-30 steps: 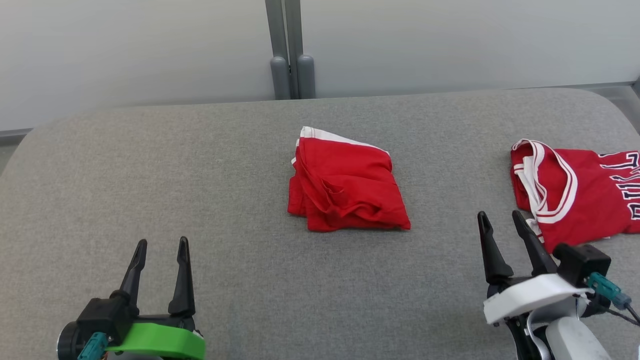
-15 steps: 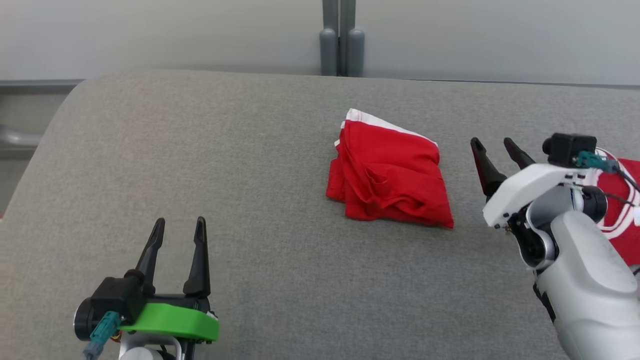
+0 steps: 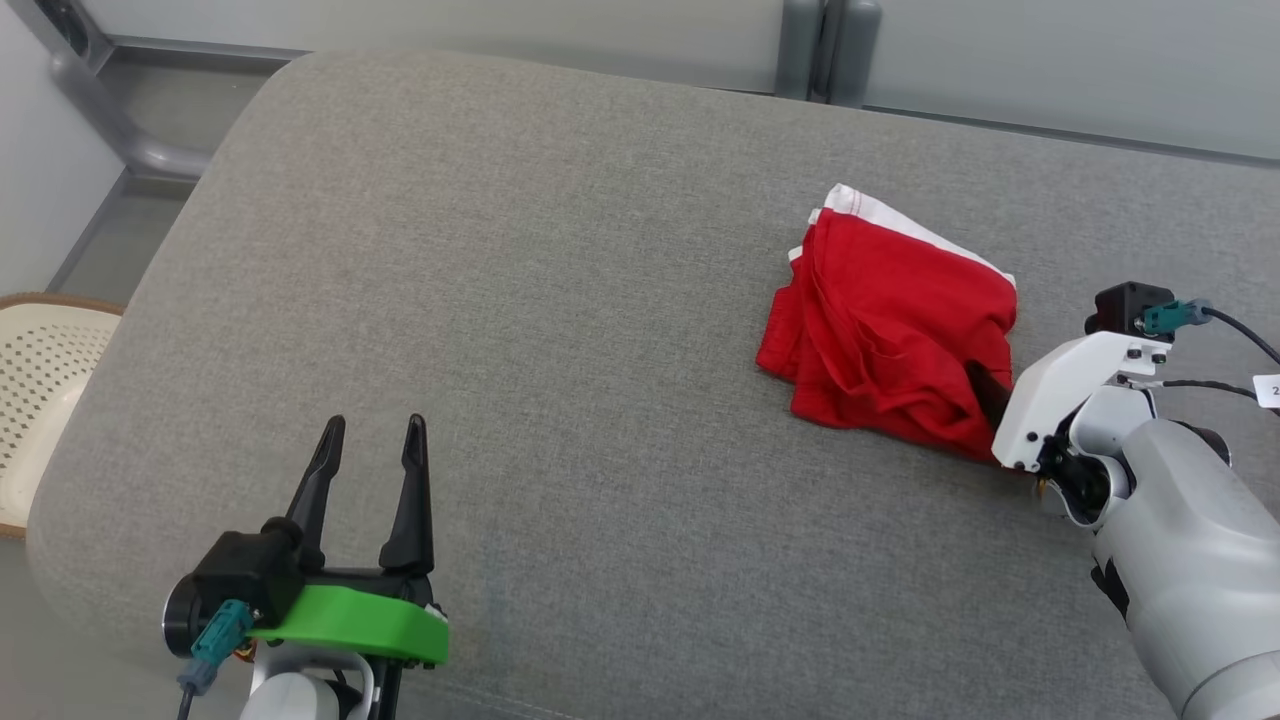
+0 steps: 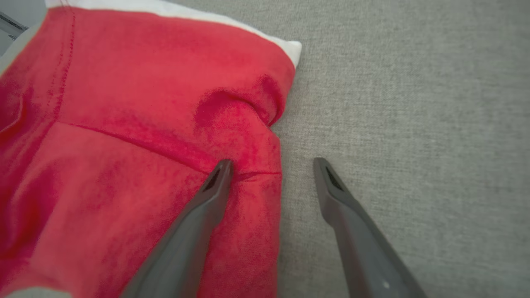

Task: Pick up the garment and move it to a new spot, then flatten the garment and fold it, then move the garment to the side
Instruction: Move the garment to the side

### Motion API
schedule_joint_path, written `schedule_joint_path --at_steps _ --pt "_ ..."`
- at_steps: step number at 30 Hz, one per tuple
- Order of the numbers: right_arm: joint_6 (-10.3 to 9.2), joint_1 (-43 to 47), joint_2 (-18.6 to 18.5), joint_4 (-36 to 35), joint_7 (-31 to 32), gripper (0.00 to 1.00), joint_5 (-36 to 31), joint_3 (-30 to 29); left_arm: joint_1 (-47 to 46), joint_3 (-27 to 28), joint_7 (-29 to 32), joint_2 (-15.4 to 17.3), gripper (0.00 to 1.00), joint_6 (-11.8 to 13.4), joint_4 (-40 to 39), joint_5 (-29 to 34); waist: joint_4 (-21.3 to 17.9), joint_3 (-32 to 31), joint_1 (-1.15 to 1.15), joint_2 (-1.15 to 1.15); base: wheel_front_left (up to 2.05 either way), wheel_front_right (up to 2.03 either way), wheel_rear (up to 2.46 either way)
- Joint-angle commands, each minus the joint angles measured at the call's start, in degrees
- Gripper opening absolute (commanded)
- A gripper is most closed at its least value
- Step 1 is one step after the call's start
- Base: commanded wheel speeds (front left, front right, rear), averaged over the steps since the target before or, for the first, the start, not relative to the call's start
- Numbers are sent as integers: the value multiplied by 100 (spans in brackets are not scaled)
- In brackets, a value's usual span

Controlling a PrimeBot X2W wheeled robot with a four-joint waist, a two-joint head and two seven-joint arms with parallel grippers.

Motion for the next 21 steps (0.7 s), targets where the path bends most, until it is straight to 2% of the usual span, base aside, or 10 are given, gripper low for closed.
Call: schedule_joint_path --at_steps 1,2,3,4,5,6,7,14,21 --pt "1 -68 62 110 83 100 67 13 -77 -8 -13 -4 100 -22 7 -69 110 77 0 0 0 0 0" --pt "1 -76 85 197 128 100 97 14 -78 -12 -13 -4 100 -22 11 -73 117 71 0 0 0 0 0" --pt "1 -75 115 264 151 90 116 36 -79 -16 -13 -4 100 -22 18 -66 120 62 0 0 0 0 0" --pt "1 -83 133 293 141 69 135 56 -78 -14 -13 -5 100 -23 23 -63 117 52 0 0 0 0 0" --pt "1 -94 150 296 117 44 168 76 -76 -13 -13 -5 100 -23 28 -62 111 43 0 0 0 0 0" --pt "1 -110 162 281 68 25 185 119 -78 -15 -13 -5 100 -23 31 -53 97 26 0 0 0 0 0" --pt "1 -132 161 252 -17 0 202 148 -78 -26 -13 -5 100 -24 36 -37 76 6 0 0 0 0 0" --pt "0 -235 112 99 -686 0 294 344 -86 -136 -13 -2 100 -25 66 45 -190 -200 0 0 0 0 0" --pt "0 -263 40 -267 -825 0 439 833 -73 -434 -13 127 100 -22 35 34 -930 -433 0 0 0 0 0"
